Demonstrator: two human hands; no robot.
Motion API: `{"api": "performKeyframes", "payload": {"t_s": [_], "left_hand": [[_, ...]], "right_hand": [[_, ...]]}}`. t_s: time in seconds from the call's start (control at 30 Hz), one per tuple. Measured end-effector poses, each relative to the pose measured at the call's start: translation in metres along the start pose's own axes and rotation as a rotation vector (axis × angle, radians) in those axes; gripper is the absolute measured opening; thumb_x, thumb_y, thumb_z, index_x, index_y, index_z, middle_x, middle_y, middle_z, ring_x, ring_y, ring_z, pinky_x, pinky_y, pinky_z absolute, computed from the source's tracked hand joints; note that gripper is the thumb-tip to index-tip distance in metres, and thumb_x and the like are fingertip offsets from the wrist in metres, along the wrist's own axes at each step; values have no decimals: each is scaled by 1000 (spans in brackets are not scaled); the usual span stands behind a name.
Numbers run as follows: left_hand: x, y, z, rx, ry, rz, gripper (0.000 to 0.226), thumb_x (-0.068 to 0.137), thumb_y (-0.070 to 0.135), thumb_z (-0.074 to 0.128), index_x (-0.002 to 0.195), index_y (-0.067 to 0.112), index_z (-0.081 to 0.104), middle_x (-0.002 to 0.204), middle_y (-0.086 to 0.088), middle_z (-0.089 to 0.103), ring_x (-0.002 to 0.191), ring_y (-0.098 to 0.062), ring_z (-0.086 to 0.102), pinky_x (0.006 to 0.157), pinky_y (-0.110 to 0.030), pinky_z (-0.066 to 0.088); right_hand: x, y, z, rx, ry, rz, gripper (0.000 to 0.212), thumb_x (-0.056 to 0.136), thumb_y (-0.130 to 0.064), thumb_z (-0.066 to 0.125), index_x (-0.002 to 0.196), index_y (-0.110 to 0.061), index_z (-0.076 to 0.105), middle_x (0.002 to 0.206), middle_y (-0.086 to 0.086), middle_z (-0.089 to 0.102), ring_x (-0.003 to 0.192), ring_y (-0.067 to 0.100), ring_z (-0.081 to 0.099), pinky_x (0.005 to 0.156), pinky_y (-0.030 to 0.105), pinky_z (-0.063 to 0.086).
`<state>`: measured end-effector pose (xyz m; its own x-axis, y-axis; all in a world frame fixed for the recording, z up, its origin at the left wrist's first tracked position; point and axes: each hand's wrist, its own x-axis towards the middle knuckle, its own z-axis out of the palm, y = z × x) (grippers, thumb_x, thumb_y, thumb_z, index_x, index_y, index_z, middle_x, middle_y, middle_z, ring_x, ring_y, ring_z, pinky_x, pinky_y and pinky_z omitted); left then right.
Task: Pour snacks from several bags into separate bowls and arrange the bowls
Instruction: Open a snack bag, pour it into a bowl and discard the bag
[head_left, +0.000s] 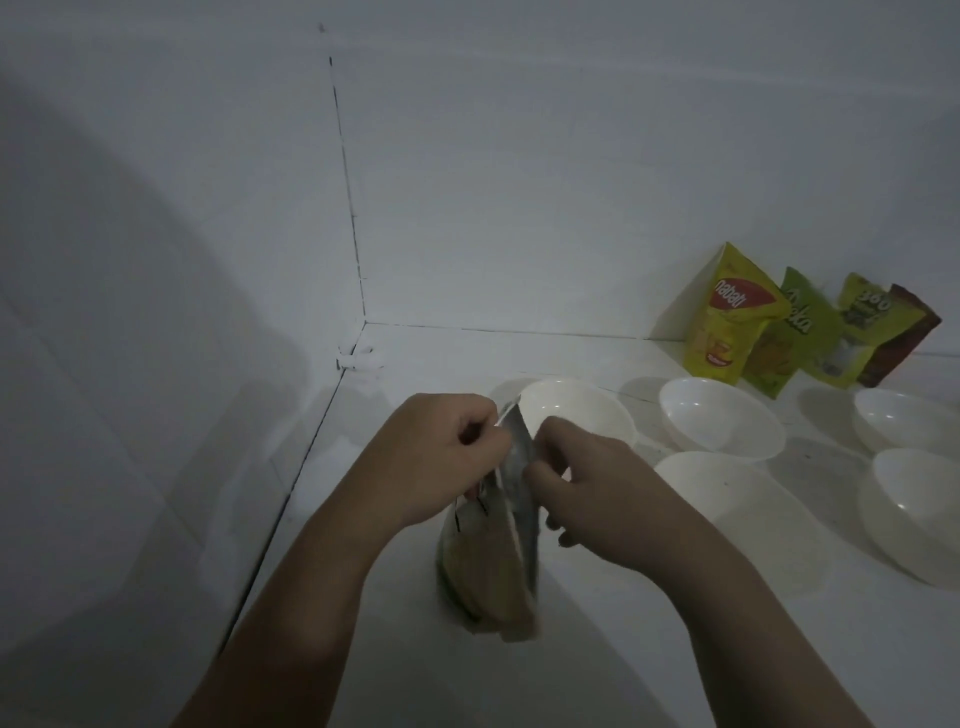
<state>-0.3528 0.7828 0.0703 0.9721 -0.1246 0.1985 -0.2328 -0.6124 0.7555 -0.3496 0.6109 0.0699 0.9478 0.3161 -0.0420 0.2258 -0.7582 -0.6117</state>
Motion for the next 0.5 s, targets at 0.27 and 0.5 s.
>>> {"api": "performKeyframes", "payload": {"t_s": [0.27, 0.5], "left_hand": [[-6, 1, 3, 3, -42, -188, 26, 90, 47, 49, 81, 22, 47, 85, 1, 59, 82, -23, 61, 75, -41, 54], [-12, 0, 2, -63, -235, -353, 27, 88, 39, 53, 110, 27, 44, 113, 1, 47, 96, -20, 57, 81, -41, 56]], "right_hand": [[8, -14, 7, 175, 193, -93, 33, 86, -30, 44, 71, -2, 50, 66, 17, 55, 68, 39, 57, 64, 55, 56], [12, -17, 5, 197, 288, -150, 33, 83, -36, 40, 69, -7, 48, 64, 13, 54, 65, 36, 58, 59, 54, 55]]}}
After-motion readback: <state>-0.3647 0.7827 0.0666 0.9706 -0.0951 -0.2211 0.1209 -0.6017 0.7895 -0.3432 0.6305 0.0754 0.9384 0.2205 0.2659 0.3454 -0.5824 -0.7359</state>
